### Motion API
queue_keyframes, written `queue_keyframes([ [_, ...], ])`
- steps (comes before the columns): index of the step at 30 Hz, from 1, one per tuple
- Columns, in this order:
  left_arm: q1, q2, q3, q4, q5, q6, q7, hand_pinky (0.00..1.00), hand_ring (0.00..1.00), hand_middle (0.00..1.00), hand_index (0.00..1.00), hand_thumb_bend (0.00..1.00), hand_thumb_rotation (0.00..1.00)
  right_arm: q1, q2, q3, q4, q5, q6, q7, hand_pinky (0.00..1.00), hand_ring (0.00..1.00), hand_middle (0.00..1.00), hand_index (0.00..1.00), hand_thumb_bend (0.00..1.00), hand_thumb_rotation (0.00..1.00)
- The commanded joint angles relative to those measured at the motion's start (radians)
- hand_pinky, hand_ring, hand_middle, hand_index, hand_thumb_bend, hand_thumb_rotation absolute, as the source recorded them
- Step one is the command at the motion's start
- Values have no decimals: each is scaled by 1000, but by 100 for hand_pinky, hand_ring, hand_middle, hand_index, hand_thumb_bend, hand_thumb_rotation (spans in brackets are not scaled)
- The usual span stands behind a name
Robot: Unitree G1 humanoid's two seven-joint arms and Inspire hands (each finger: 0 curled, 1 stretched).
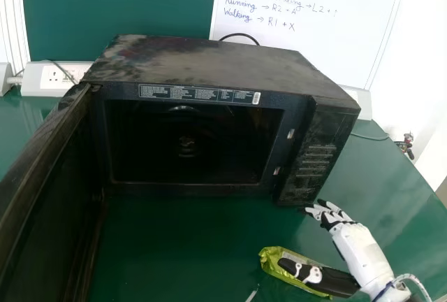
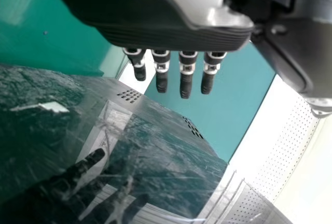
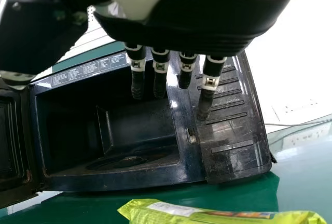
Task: Put biscuit inside oven
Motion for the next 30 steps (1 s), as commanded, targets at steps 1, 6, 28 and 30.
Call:
queue_keyframes([
  [1, 11, 1, 8, 1, -1, -3, -2, 100, 98, 96, 98, 89, 88, 1, -1, 1, 3, 2, 0, -4, 71, 90, 95, 90, 100, 63],
  [6, 12, 1, 7, -2, 0, -1, 3, 100, 98, 96, 97, 89, 88, 3, -1, -1, 2, 3, -3, -5, 71, 90, 95, 90, 100, 62],
  [28, 16, 7, 8, -5, -1, 0, -4, 100, 98, 97, 98, 89, 88, -35, -34, 12, 40, 87, 32, 61, 64, 87, 90, 89, 100, 47],
  [30, 16, 7, 10, -6, -1, 0, -3, 100, 98, 97, 98, 89, 88, -52, -47, 23, 59, 105, 43, 83, 66, 88, 91, 90, 100, 48],
])
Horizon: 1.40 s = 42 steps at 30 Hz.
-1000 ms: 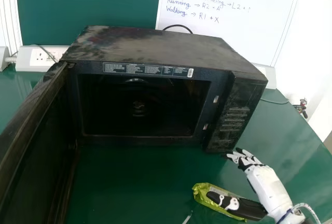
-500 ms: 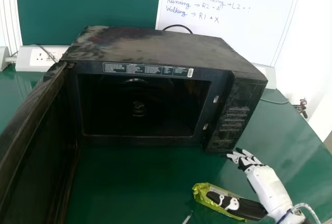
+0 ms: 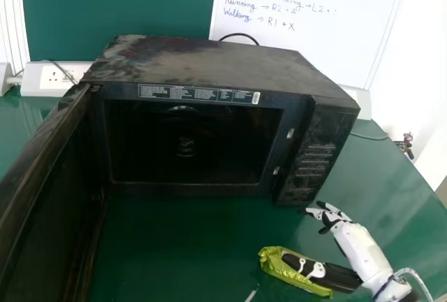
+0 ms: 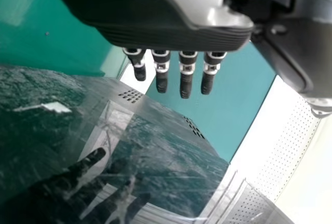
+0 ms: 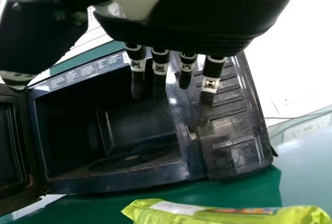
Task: Put biscuit inside oven
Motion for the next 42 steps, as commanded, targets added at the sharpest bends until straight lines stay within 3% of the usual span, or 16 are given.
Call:
queue_keyframes([
  [1, 11, 6, 11, -4, -1, -2, -4, 100, 98, 97, 98, 89, 88, -23, -25, 16, 20, 24, 10, 23, 66, 87, 90, 90, 100, 48],
  [13, 11, 17, 18, -3, -5, -3, -15, 100, 98, 97, 98, 89, 89, -105, -66, 83, 119, 63, 13, 86, 67, 84, 89, 87, 100, 46],
  [22, 15, 15, 15, -15, -7, -2, -14, 100, 98, 97, 98, 88, 89, -129, -57, 119, 231, 44, -93, 37, 64, 81, 86, 83, 100, 40],
  [30, 20, 15, 21, -16, -13, 1, -15, 100, 98, 96, 97, 89, 88, -133, -50, 151, 342, -3, -185, -34, 67, 82, 86, 82, 100, 36],
  [42, 18, 23, 26, -17, -26, 1, -25, 100, 99, 97, 98, 88, 88, -205, -112, 163, 589, -48, -359, -132, 68, 82, 85, 82, 100, 38],
])
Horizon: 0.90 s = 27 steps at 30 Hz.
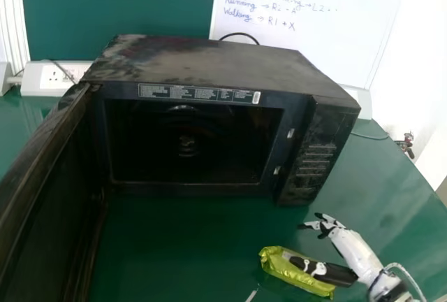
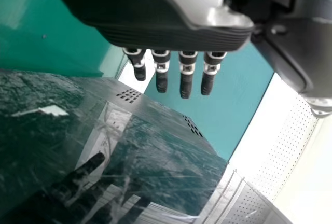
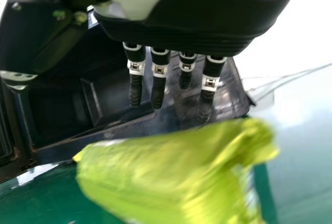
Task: Put biscuit inside oven
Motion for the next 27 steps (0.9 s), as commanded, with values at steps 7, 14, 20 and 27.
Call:
queue_keyframes([
  [7, 7, 6, 13, -5, -14, -3, -15, 100, 99, 97, 98, 88, 88, -41, -45, 15, 126, -26, -59, -55, 68, 82, 86, 82, 100, 35],
  [14, 11, 2, 12, -19, -13, 3, 1, 100, 99, 97, 97, 89, 87, -48, -57, 31, 156, -48, -80, -90, 69, 82, 85, 82, 100, 37],
  [20, 12, 3, 12, -16, -15, -2, -9, 100, 99, 97, 98, 88, 88, -47, -45, 53, 169, -55, -87, -111, 69, 82, 85, 82, 100, 35],
  [27, 20, 3, 10, -23, -10, -2, -10, 100, 99, 98, 98, 88, 89, -39, -32, 86, 182, -63, -66, -125, 70, 82, 85, 82, 100, 38],
])
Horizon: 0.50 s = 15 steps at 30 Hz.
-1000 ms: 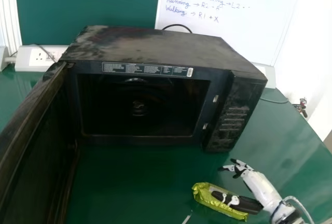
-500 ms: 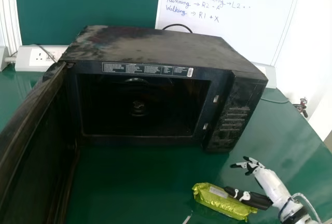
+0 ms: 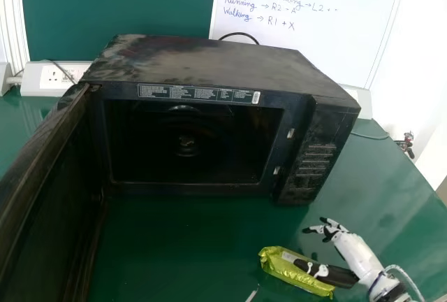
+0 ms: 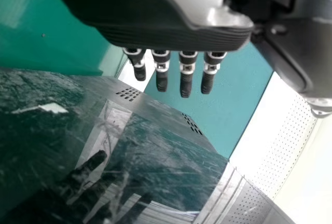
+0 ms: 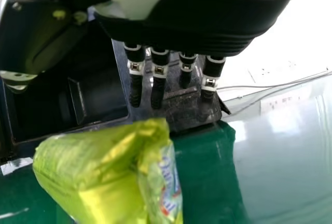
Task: Put biscuit inside oven
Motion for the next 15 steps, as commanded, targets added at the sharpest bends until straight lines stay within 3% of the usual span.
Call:
queue_keyframes([
  [1, 15, 4, 9, -15, -9, -2, -7, 100, 99, 98, 98, 88, 89, 9, 9, 15, 7, -3, 15, -9, 71, 83, 86, 83, 100, 39],
  [15, 20, 3, 8, -22, -19, 0, -1, 100, 99, 98, 97, 88, 88, 4, 2, 50, 28, -4, 15, -27, 71, 83, 86, 83, 100, 38],
])
